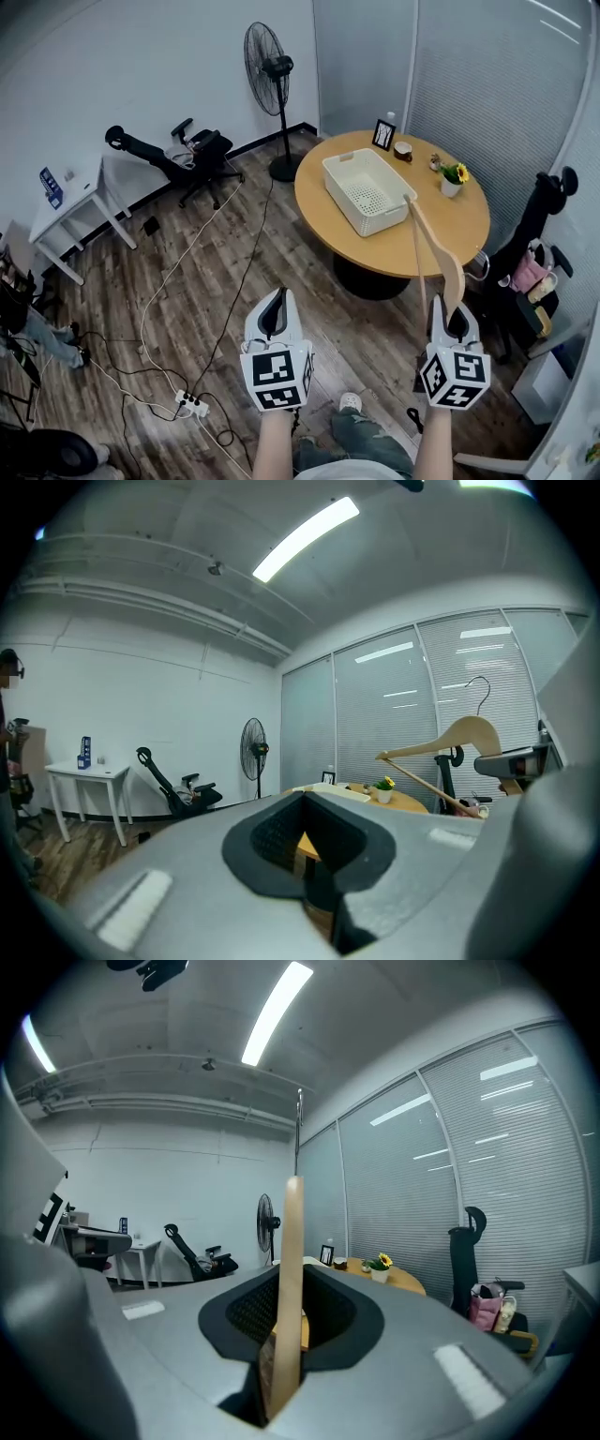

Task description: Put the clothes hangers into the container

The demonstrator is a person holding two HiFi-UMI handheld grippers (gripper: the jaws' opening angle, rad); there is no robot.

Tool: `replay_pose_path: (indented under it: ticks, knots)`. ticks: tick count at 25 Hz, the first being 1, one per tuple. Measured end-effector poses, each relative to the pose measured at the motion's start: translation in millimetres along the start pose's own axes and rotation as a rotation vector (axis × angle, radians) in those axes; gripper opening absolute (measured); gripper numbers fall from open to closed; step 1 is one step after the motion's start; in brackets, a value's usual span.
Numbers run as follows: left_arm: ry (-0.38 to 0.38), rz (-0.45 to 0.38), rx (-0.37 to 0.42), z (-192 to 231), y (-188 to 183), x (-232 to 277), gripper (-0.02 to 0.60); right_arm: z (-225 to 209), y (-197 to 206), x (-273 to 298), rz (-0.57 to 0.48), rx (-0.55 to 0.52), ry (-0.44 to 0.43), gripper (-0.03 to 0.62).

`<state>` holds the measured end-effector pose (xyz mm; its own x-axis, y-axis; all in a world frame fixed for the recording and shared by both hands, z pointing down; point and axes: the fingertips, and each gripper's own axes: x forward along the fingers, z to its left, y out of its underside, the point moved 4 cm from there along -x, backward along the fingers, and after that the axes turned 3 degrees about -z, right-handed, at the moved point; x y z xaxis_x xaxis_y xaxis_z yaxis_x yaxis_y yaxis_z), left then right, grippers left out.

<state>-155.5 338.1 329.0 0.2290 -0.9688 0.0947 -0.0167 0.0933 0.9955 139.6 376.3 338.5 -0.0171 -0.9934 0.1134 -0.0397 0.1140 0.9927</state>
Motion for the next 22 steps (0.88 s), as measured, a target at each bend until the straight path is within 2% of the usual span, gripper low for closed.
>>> replay_pose_path:
  ticks: [10,22]
  knots:
    - [-0.039,-0.013,0.004,-30.4,-14.3,85.8,0.000,-48.3,-18.5,89.4,-0.015,0.008,-0.047,0.078]
    - [-0.068,0.023,0.008,-34.6,-10.8,138.7,0.000,-66.0,-15.5,152.4,0.014,0.032,-0.072,0.078]
